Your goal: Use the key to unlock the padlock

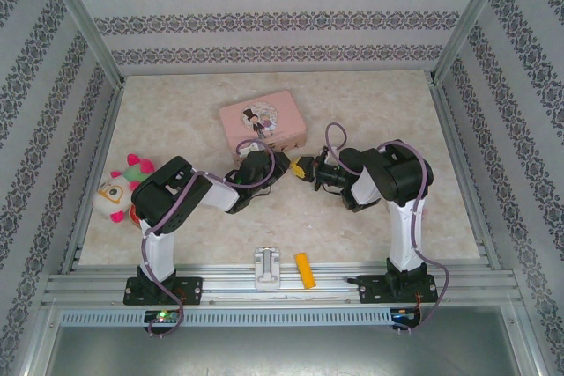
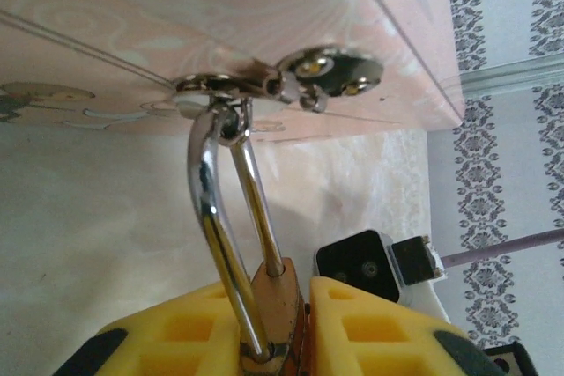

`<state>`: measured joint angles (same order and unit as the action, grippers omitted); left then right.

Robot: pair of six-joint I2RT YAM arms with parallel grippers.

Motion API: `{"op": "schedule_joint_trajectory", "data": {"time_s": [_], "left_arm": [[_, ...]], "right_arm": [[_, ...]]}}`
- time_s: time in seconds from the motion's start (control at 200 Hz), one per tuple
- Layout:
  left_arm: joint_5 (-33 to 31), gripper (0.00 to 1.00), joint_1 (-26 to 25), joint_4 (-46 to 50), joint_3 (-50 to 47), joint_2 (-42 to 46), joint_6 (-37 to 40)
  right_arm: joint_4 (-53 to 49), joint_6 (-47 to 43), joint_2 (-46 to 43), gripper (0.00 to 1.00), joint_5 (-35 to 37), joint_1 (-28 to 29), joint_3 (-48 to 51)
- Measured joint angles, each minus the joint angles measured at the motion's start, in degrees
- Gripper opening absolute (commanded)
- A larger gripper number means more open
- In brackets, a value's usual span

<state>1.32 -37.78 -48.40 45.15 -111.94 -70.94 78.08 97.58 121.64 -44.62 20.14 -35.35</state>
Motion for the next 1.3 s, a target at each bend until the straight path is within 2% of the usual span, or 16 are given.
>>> {"op": "schedule_joint_trajectory", "data": {"time_s": [0.16, 0.34, 0.515, 0.65, 0.785, 0.85, 1.014, 1.139, 1.299], "left_arm": [[0.20, 0.00, 0.07, -0.07, -0.09, 0.00, -0.63], [0.92, 0.00, 0.52, 0.15, -0.24, 0.02, 0.31], [2.05, 0.00, 1.11, 1.05, -0.24, 0.35, 0.92], [3.19, 0.00, 1.53, 3.04, -0.28, 1.40, 1.16], [4.44, 0.00, 1.90, 6.88, -0.46, 3.34, 1.20], [4.90, 0.00, 1.92, 8.76, -0.55, 4.20, 1.33], [6.38, 0.00, 2.54, 12.28, -0.55, 5.84, 1.62], [7.50, 0.00, 2.67, 13.86, -0.55, 6.56, 1.77], [8.72, 0.00, 3.04, 14.12, -0.55, 6.80, 1.84]], "right_arm": [[-1.27, -0.52, -0.81, 0.15, 0.68, 0.28, 0.42], [-2.29, -3.82, -3.91, 0.29, 0.83, 0.26, 3.17], [-3.50, -8.66, -7.41, 0.30, 1.75, 0.22, 6.38], [-7.56, -14.47, -11.67, 0.26, 3.02, -0.15, 8.96], [-18.58, -24.35, -19.91, 0.22, 5.86, 0.28, 9.60], [-27.47, -30.95, -25.40, 0.22, 9.03, 1.64, 9.16], [-53.24, -50.56, -37.70, 0.21, 22.91, 10.56, 2.62], [-62.49, -61.99, -41.03, 0.21, 30.86, 16.04, -1.05], [-68.96, -72.52, -39.56, 0.23, 39.93, 20.52, -2.73]]}}
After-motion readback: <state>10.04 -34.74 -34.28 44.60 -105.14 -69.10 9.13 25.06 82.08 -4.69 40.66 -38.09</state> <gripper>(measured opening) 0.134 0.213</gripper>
